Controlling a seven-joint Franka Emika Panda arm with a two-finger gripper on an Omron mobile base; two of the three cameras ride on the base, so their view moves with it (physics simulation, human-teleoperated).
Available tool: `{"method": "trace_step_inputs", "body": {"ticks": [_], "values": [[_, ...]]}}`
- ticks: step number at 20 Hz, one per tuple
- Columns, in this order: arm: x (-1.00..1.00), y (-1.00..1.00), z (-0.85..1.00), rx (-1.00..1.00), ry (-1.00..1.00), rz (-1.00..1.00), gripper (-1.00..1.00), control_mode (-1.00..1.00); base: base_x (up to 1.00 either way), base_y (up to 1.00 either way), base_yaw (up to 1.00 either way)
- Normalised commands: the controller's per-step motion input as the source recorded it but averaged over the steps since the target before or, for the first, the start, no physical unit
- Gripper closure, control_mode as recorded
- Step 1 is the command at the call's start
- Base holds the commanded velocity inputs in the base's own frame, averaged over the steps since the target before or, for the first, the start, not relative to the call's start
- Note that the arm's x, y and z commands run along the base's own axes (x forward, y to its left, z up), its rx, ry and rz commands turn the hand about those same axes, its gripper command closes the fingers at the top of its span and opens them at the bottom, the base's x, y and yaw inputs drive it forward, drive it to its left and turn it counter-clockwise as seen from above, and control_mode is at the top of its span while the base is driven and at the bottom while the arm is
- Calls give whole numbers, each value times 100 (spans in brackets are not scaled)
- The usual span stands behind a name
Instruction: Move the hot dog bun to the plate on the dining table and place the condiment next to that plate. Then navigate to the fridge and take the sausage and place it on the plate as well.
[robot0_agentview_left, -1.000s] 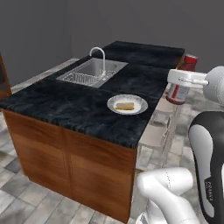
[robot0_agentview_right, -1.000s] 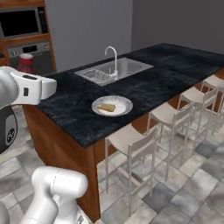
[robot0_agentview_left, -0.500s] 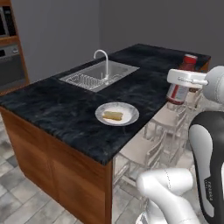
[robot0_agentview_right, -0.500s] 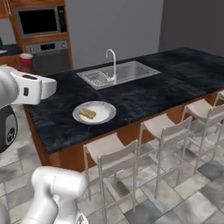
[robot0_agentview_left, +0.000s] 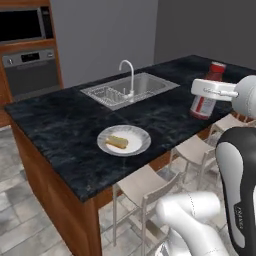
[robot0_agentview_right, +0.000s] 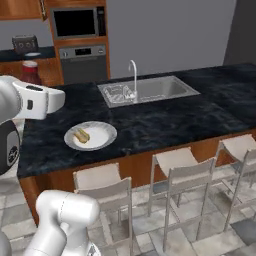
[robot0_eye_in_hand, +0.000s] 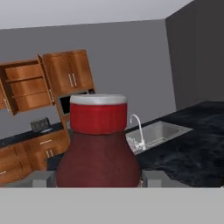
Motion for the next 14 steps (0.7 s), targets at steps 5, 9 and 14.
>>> {"method": "trace_step_inputs", "body": {"ticks": [5, 9, 14], "values": [[0, 0, 0, 0, 0, 0, 100, 100, 24, -84, 48], [0, 0, 0, 0, 0, 0, 100, 100, 34, -77, 51], [0, 0, 0, 0, 0, 0, 100, 100, 50, -66, 59]]}}
